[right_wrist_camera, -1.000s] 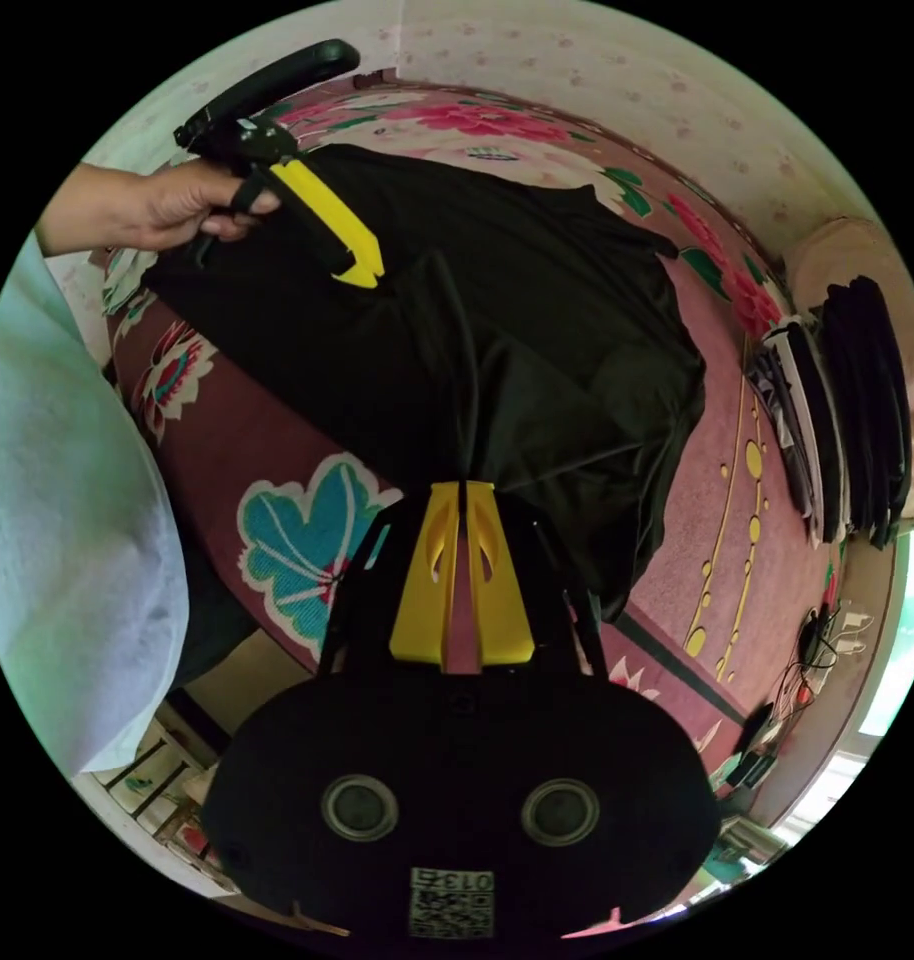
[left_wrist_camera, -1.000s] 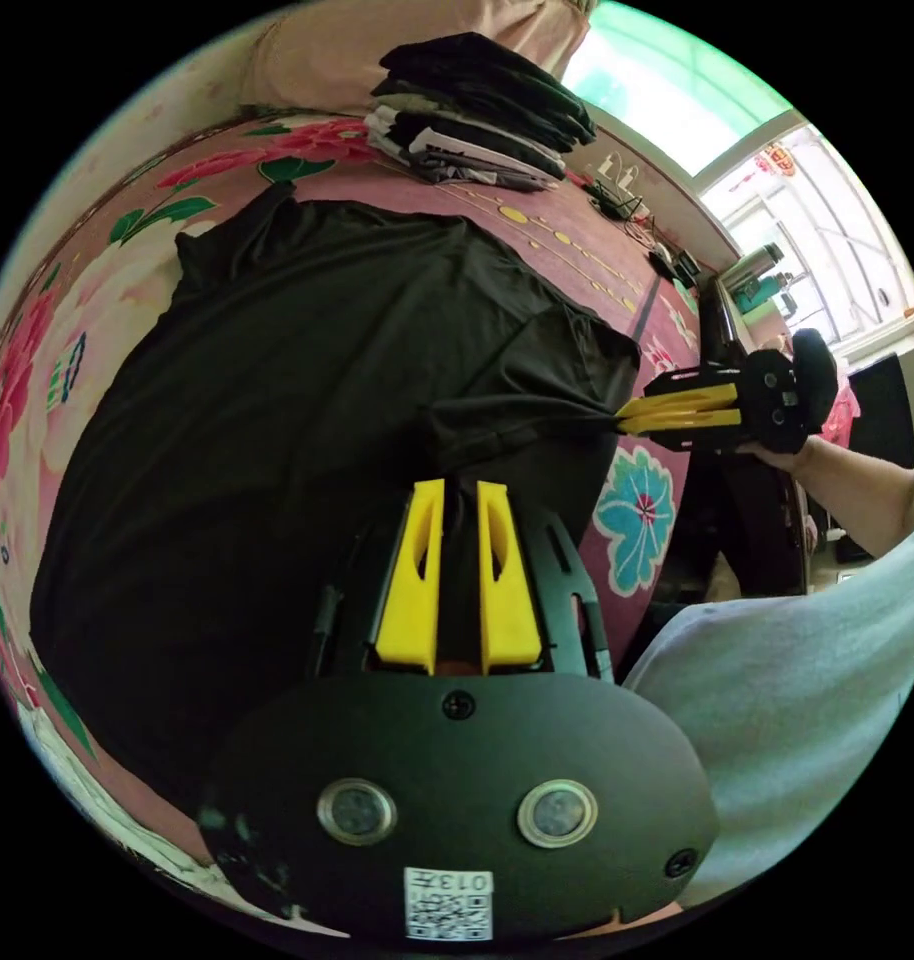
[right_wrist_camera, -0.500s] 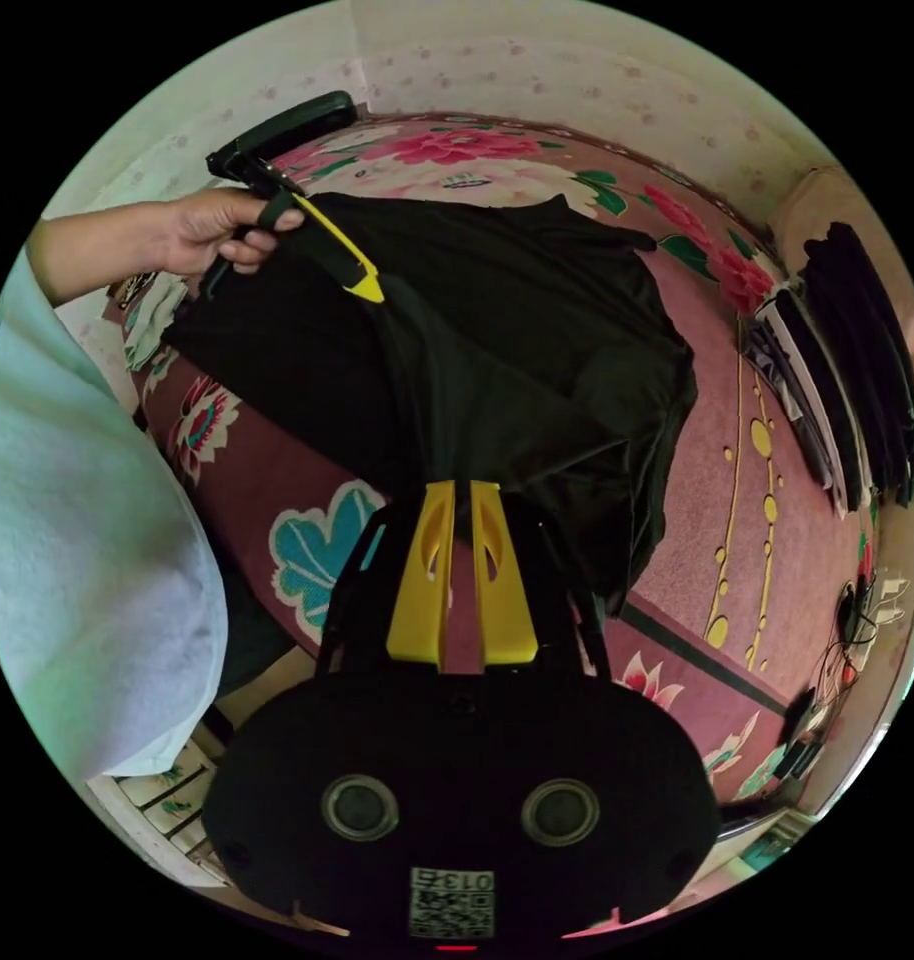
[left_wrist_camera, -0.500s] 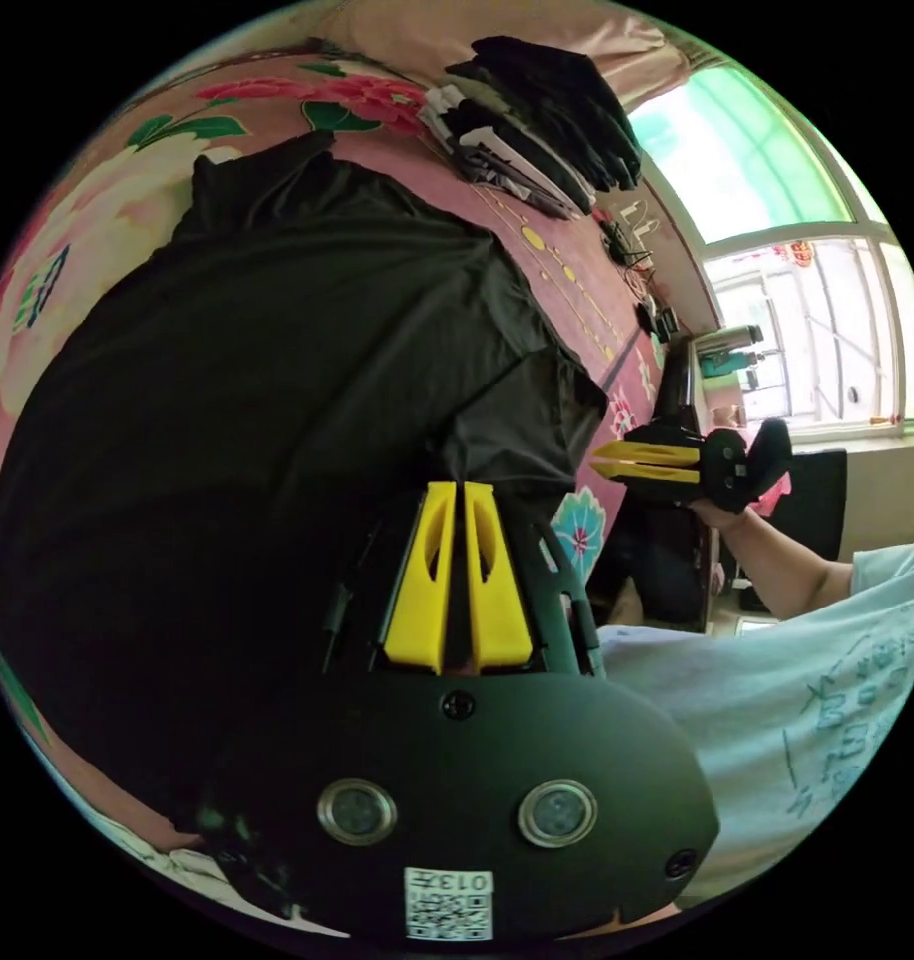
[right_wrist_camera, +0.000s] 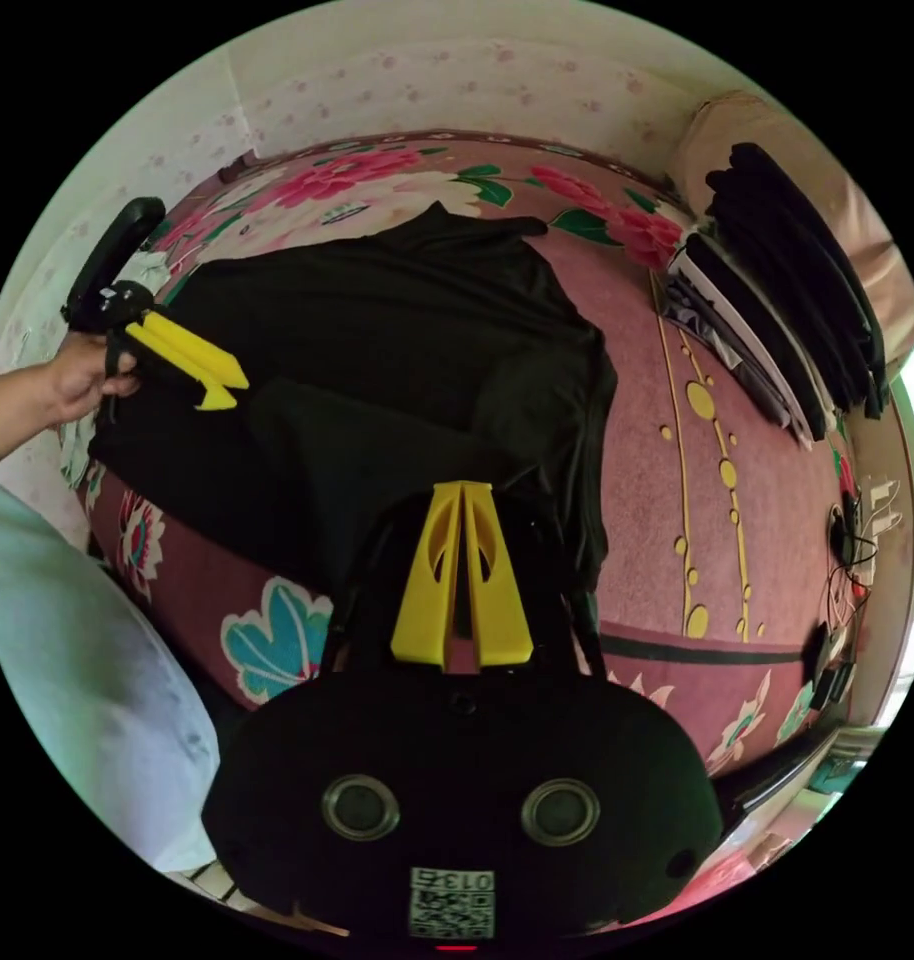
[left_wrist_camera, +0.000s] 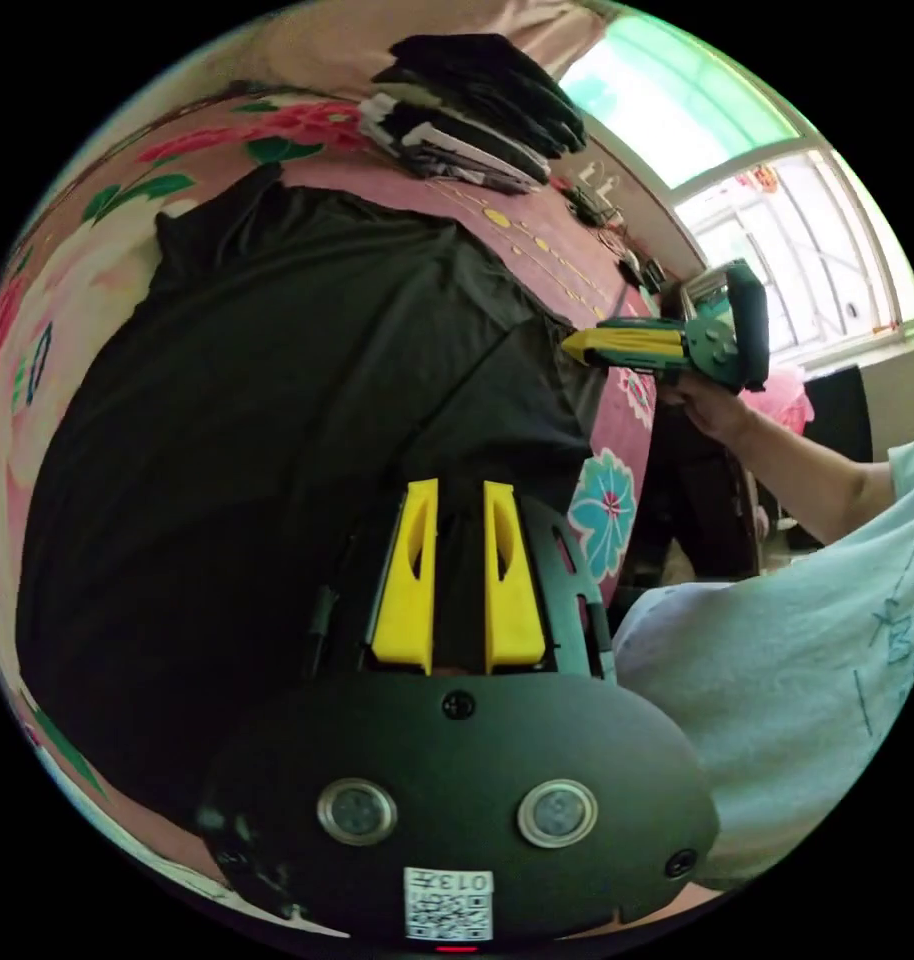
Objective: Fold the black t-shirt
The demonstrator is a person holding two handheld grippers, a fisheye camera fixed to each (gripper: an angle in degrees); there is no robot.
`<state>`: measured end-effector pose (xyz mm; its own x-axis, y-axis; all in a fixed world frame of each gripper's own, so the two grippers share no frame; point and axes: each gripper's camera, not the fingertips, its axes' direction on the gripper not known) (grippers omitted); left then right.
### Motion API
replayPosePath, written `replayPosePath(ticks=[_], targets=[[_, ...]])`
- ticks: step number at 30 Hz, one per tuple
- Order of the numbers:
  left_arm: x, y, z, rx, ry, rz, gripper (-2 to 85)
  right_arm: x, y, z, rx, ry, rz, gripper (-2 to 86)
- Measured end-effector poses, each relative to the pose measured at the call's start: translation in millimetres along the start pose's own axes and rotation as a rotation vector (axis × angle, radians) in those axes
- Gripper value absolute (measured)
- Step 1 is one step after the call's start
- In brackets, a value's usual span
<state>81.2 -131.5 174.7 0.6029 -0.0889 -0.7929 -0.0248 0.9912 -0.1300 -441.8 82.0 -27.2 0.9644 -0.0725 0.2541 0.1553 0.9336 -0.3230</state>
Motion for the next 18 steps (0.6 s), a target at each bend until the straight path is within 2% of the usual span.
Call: replayPosePath(ticks=[4, 8, 12, 14, 18], targets=[[10.0, -14.8, 20.9, -0.102, -0.095, 0.032, 5.6, 9.8, -24.7, 31.9, -0.087, 0.031, 0.017, 0.0], [13.7, -9.5, 4.7, -0.062, -0.07, -0.01, 5.0, 33.2, -30.5, 32.0, -0.082, 0.048, 0.121, 0.0], [17.9, 9.2, -21.3, 0.021, -0.093, -0.027, 5.0, 49.4, -19.7, 2.7, 0.091, -0.031, 0.202, 0.2], [11.8, 27.7, -44.6, 0.073, -0.199, -0.078, 5.3, 60.2, -15.4, -10.1, 0.171, -0.036, 0.244, 0.7], [-18.5, 56.6, -82.7, 0.089, -0.449, -0.198, 7.4, 80.4, -36.7, -6.6, 0.145, -0.047, 0.236, 3.0]])
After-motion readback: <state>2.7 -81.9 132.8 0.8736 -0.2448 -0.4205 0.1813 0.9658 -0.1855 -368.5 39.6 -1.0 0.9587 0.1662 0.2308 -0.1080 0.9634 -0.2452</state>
